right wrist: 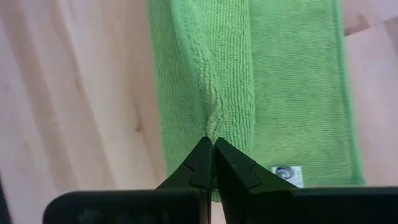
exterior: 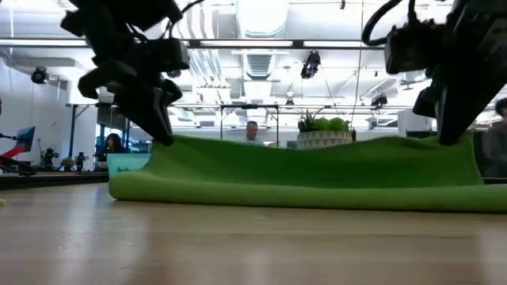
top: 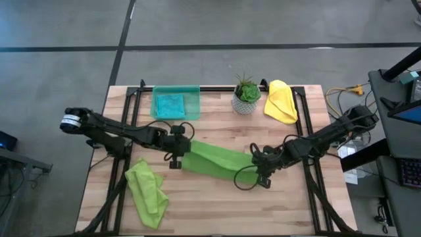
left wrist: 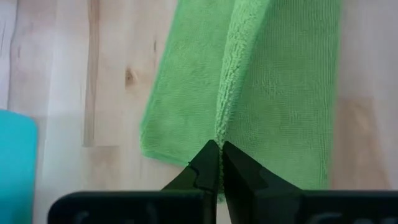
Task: Fold microfiber towels
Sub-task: Fold the green microfiber cloth
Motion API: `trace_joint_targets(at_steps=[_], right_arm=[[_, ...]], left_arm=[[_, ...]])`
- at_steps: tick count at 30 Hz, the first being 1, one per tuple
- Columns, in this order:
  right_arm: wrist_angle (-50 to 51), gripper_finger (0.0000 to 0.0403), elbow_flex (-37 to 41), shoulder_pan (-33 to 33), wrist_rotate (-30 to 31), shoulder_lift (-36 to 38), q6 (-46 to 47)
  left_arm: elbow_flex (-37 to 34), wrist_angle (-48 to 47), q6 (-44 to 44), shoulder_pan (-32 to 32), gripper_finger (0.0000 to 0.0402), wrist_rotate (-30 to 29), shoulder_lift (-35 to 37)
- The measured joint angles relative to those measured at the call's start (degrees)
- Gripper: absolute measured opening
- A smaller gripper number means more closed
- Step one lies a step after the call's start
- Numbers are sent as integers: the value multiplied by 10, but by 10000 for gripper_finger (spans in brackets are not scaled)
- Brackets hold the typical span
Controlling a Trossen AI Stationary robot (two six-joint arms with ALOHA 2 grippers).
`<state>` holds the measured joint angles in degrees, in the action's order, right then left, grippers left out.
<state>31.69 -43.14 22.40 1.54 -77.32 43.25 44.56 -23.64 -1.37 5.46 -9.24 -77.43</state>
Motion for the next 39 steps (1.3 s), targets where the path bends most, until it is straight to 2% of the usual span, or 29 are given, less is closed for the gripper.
trace_joint_targets(at_steps=[10, 23, 32, 35, 39], right_arm=[[13, 9, 23, -15, -1, 1, 3], [54, 9, 37, -42, 1, 1, 28], [59, 10, 42, -61, 9, 1, 35], [64, 21, 42, -67, 16, 3, 37], [85, 56, 42, -76, 50, 30, 59]], left_arm=[[0, 42, -26, -36, 0, 35, -53], [1, 92, -66, -74, 0, 36, -86], [1, 119, -62, -106, 1, 27, -116], [1, 121, -50, -126, 19, 27, -118], [1, 124, -50, -154, 66, 25, -110]])
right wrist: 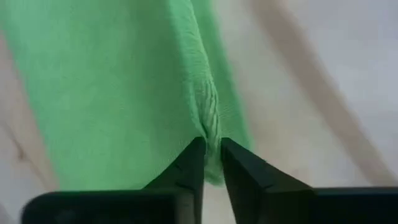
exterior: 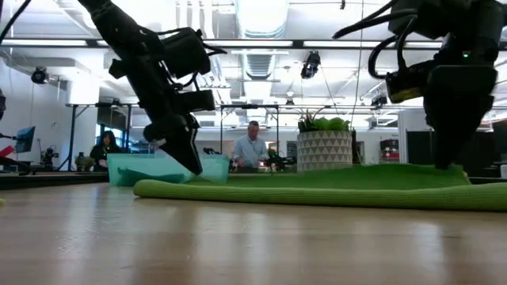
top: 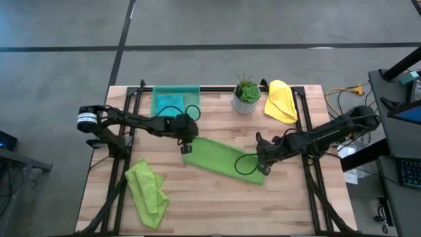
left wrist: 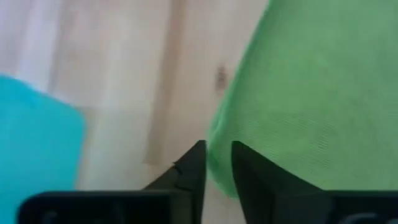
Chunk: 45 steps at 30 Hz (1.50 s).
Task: Fold microfiber towels
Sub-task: Fold the green microfiber cloth
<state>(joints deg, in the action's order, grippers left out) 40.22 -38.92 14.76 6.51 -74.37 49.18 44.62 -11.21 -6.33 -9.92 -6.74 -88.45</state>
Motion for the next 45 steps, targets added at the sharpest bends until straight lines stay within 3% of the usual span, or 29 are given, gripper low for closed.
trace_joint_targets(at_steps=[5, 9, 15, 19, 22, 25, 31, 37, 45], right_arm=[[11, 106, 0, -4, 52, 66, 28], [-24, 130, 0, -1, 56, 118, 18], [-127, 141, 4, 25, 55, 143, -1], [-166, 136, 6, 52, 55, 120, -1], [-189, 131, 6, 80, 53, 88, 0], [-199, 128, 5, 106, 53, 49, 17], [-205, 129, 1, 144, 53, -21, 79], [-249, 125, 0, 161, 54, -47, 109], [-232, 105, 0, 156, 51, -95, 139]], left_arm=[[0, 3, 2, -26, 130, -1, 24], [5, -1, 17, -29, 165, 10, 43], [2, -39, 26, -27, 175, 116, 53], [1, -73, 24, -22, 176, 195, 53], [0, -98, 13, -5, 176, 220, 53], [0, -117, 13, 13, 176, 209, 53], [0, -118, 25, 45, 176, 122, 40], [1, -84, 44, 82, 176, 111, -12], [7, -81, 151, 141, 176, 102, -46]])
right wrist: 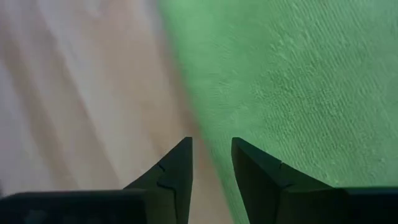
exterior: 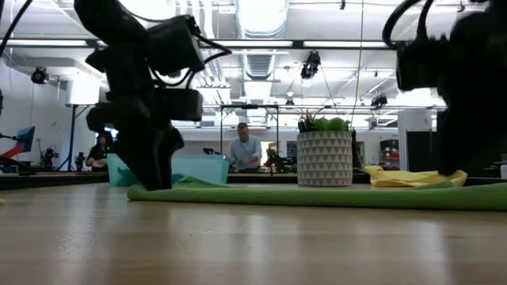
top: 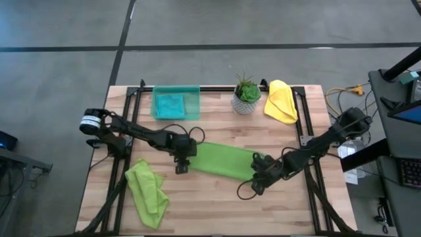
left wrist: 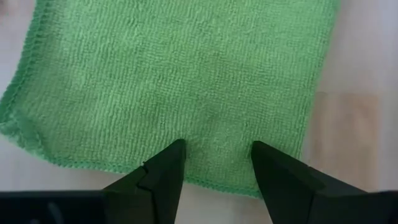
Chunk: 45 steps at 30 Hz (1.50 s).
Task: Fold microfiber towels
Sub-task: Fold the green microfiber cloth
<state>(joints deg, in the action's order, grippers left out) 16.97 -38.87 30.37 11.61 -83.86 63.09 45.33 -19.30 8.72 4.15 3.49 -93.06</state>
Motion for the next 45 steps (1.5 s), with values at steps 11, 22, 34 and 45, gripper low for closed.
trace_joint_targets(at_steps=[11, 22, 34, 45], right_arm=[[70, 88, -2, -56, 1, -41, -18], [46, 88, 0, -15, 37, 78, -55], [48, 108, 2, 7, 16, 41, -277], [51, 201, 2, 0, -1, 35, -209]], left_arm=[[11, 81, 135, 43, 176, 223, 13], [14, 77, 89, 41, 176, 115, 82], [9, 78, -1, 101, 176, 89, 74], [10, 66, 50, 158, 175, -159, 64]])
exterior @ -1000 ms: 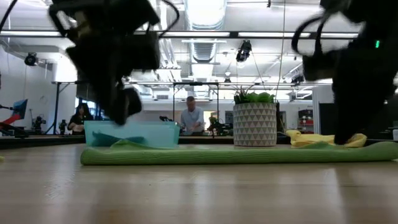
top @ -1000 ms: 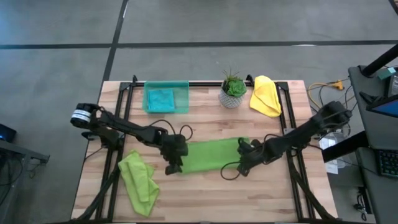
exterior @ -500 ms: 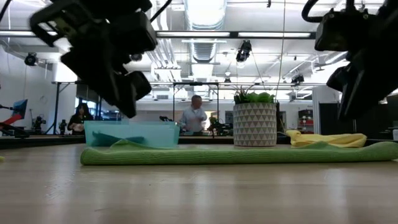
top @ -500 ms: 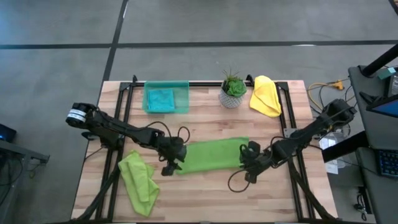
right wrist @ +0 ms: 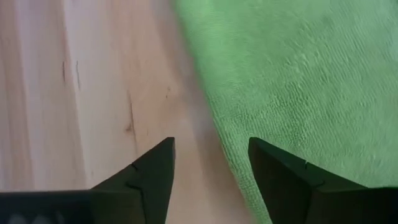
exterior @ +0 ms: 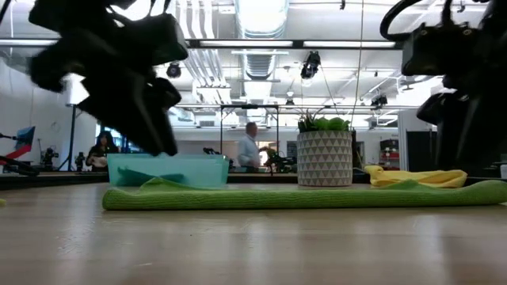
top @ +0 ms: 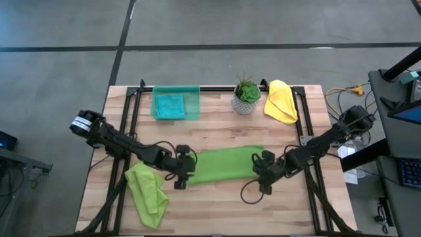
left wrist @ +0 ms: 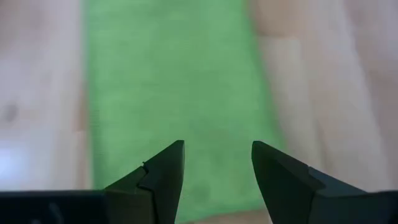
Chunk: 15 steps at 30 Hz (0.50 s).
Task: Fold microfiber towels
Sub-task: Fold the green microfiber cloth
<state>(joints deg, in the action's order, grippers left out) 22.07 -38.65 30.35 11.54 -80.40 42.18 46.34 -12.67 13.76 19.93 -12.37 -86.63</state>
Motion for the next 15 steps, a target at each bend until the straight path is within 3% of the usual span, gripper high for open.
trace_joint_targets(at_steps=[4, 10, 15], right_arm=[[-4, 196, 0, 6, 1, 1, 82], [-43, 170, -1, 52, 7, 9, 188], [-72, 147, -6, 110, 51, 23, 279]], left_arm=[[28, 11, 19, -57, 149, 44, -12], [106, 72, -116, -123, 75, 137, -86], [221, 71, -173, -164, 33, 155, -193]])
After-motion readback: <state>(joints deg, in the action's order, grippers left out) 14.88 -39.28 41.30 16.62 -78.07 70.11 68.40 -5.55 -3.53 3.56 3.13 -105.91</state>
